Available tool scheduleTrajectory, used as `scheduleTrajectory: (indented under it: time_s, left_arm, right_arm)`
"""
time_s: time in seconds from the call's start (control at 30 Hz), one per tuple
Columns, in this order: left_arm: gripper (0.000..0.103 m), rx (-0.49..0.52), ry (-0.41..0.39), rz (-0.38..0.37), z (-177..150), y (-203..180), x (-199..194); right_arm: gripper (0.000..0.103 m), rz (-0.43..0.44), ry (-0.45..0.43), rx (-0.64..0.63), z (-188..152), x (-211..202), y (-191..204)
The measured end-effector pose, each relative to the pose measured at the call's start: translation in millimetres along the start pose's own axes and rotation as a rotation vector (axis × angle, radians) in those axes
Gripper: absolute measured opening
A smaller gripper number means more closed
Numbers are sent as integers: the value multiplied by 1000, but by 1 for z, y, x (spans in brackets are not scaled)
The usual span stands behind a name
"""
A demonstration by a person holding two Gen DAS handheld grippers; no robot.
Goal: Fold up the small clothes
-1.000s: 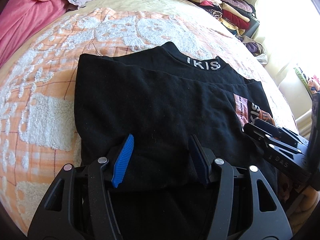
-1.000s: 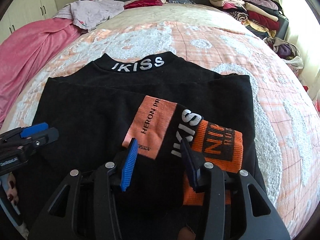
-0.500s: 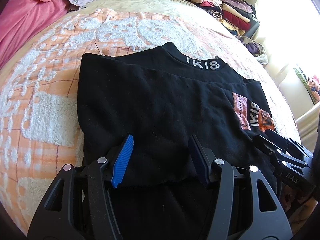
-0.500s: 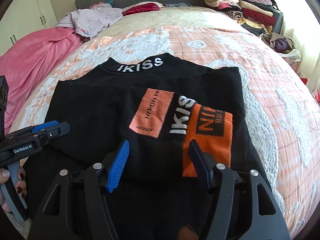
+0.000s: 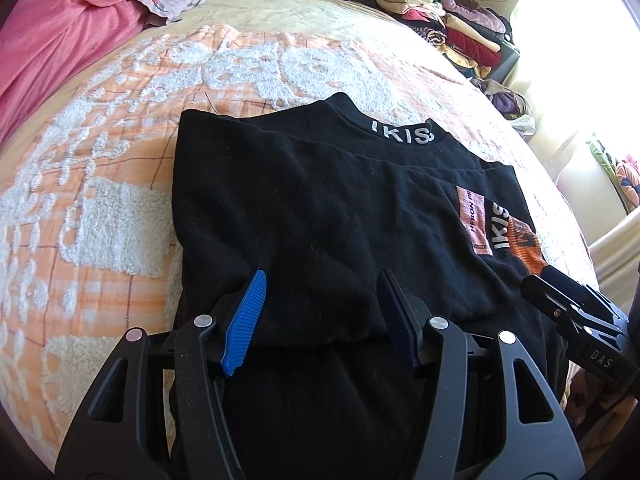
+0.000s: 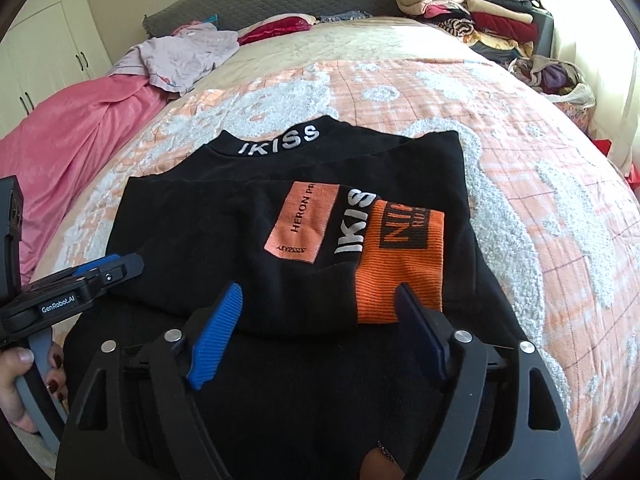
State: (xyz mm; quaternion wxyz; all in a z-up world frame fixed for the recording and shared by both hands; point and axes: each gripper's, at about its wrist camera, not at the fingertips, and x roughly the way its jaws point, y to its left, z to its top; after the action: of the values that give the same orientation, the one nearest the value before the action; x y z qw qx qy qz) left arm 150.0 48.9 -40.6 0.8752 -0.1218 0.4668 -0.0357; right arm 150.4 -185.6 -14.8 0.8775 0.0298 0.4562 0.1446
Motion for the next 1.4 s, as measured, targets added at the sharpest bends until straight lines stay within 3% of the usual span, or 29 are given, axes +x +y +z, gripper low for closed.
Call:
scheduleTrajectory:
  time_s: [0.1, 0.3, 0.57, 0.63, 0.7, 0.73, 0.77, 1.4]
  left_arm:
    - [51, -7, -6, -4, -1, 0, -4]
    - [59, -3, -13, -7, -2, -4, -12]
    - [71, -5, -43, 0, -2, -6, -29]
    - [80, -5, -53, 5, -2, -6, -35]
    - [81, -9, -64, 2, -2, -6, -41]
    - [92, -10, -69, 7, -1, -6, -44]
    - [94, -9, -76, 12, -1, -7, -46]
    - [94, 10, -143, 41, -17, -8, -84]
  right_arm:
    - [87, -6, -12, 5, 0, -5, 0]
    - [94, -16, -40, 7, 1, -16, 0]
    - [96, -20, -83, 10, 4, -33, 0]
    - [96, -18, -95, 12, 5, -37, 2]
    - [98, -17, -106, 13, 5, -40, 3]
    - [98, -17, -113, 13, 6, -43, 3]
    - [98, -14, -118, 14, 6, -45, 4]
    - [98, -4, -174, 19, -4, -83, 5]
